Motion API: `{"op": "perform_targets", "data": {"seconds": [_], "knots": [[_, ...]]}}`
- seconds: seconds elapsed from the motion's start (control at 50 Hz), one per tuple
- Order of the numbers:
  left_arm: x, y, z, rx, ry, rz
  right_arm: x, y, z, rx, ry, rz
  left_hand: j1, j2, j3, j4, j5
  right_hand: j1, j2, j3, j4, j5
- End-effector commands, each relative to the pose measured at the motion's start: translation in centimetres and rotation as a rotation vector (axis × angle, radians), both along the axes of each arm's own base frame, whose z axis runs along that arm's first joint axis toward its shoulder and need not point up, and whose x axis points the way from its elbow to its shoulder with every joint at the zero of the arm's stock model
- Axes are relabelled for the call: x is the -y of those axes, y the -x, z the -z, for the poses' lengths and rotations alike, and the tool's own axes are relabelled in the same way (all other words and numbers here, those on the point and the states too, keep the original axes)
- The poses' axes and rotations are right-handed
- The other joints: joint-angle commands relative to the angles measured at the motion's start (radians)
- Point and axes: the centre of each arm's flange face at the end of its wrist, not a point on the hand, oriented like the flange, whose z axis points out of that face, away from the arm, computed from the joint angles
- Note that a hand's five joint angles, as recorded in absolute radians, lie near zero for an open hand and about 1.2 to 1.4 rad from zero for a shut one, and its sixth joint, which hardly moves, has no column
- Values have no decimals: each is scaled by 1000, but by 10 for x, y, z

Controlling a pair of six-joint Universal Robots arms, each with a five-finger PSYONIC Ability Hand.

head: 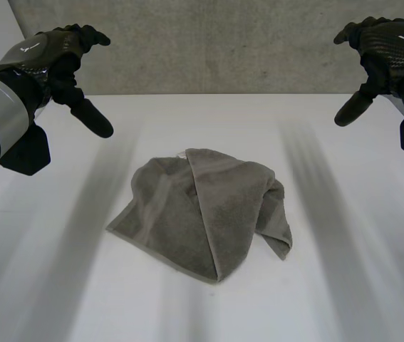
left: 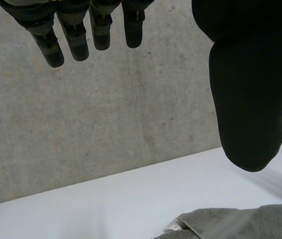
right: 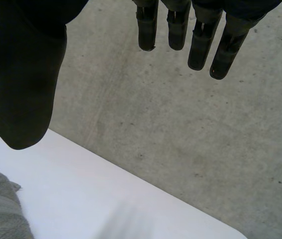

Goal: Fold the towel.

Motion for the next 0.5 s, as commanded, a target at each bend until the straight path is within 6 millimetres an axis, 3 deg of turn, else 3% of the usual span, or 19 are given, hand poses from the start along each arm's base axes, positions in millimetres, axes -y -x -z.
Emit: {"op": "perform_targets", "data": {"seconds": [0.02,0.24,0.4,0.44,0.46,0.5], "knots": [[0,0,-1,-1,4,-2,4,4,0,0,-3,14,1,9,8,9,-30,-60,-77,-72,-88,-60],[-3,-1,4,8,-9,0,5,-4,13,-66,-35,-41,3,12,11,12,-27,-60,-77,-72,-88,-60],[-9,-5,44,57,-115,8,10,-27,46,-360,-11,-272,39,47,47,47,8,-60,-77,-72,-88,-60],[-17,-7,67,125,-143,35,3,-48,65,-502,30,-430,80,88,88,88,49,-60,-77,-72,-88,-60],[-17,-7,67,126,-143,36,3,-48,65,-502,30,-431,80,88,88,88,49,-60,-77,-72,-88,-60],[-22,-8,78,164,-148,50,-13,-73,82,-624,90,-597,77,85,85,85,46,-60,-77,-72,-88,-60]]}}
